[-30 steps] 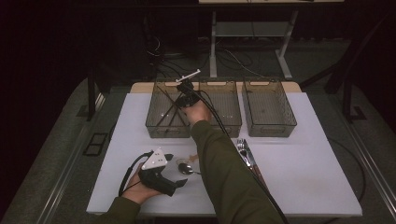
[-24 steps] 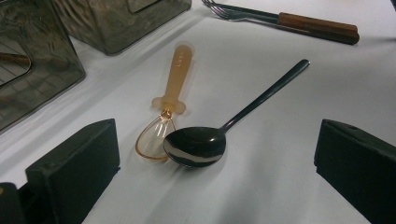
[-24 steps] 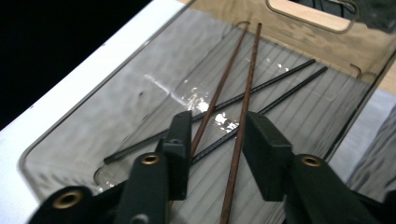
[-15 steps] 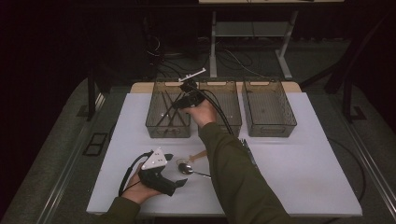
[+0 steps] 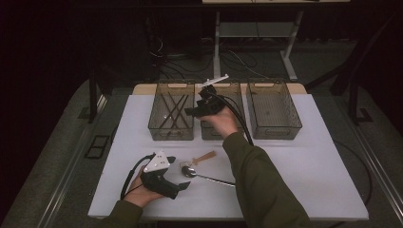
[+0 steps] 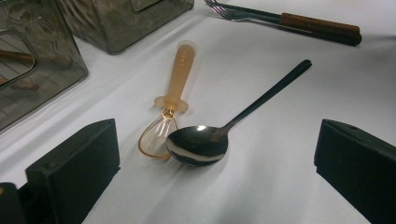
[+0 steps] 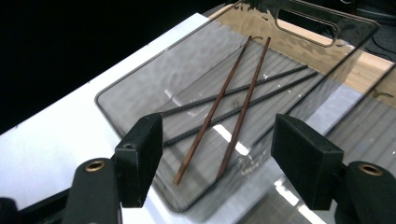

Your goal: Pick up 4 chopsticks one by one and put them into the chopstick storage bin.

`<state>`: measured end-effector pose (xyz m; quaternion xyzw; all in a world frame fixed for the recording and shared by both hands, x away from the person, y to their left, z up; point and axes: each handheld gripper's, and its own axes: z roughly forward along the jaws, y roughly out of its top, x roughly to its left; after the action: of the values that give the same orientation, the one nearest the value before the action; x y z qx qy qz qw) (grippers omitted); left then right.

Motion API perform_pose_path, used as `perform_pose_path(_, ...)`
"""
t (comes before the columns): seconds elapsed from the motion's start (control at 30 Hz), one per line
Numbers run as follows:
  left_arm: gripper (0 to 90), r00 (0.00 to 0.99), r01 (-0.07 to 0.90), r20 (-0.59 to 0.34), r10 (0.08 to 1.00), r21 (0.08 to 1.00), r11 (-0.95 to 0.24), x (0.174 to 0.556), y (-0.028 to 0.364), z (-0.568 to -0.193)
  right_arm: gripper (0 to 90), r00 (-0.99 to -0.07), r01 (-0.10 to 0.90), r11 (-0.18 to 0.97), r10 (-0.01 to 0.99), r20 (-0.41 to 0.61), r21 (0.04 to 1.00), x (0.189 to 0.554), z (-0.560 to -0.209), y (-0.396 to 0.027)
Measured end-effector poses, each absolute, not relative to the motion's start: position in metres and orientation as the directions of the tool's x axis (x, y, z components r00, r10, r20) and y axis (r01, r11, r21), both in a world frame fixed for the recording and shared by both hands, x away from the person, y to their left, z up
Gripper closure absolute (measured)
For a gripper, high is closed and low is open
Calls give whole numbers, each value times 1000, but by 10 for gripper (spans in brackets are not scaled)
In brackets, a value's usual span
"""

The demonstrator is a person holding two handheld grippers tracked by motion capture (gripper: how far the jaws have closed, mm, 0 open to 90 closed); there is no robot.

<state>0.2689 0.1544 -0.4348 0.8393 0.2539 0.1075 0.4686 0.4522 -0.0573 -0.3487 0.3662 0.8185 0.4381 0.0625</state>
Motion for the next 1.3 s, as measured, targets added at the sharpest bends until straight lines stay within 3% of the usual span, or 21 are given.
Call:
perform_pose_path(1.07, 0, 837, 345, -67, 543, 835, -428, 269, 155, -436, 327, -743, 525, 307, 620, 251, 794, 373, -371, -172)
perform_pose_path(1.3, 0, 836, 346, -65, 544, 833, -432, 270, 156, -436, 258, -760, 502, 279, 595, 263, 819, 356, -380, -198)
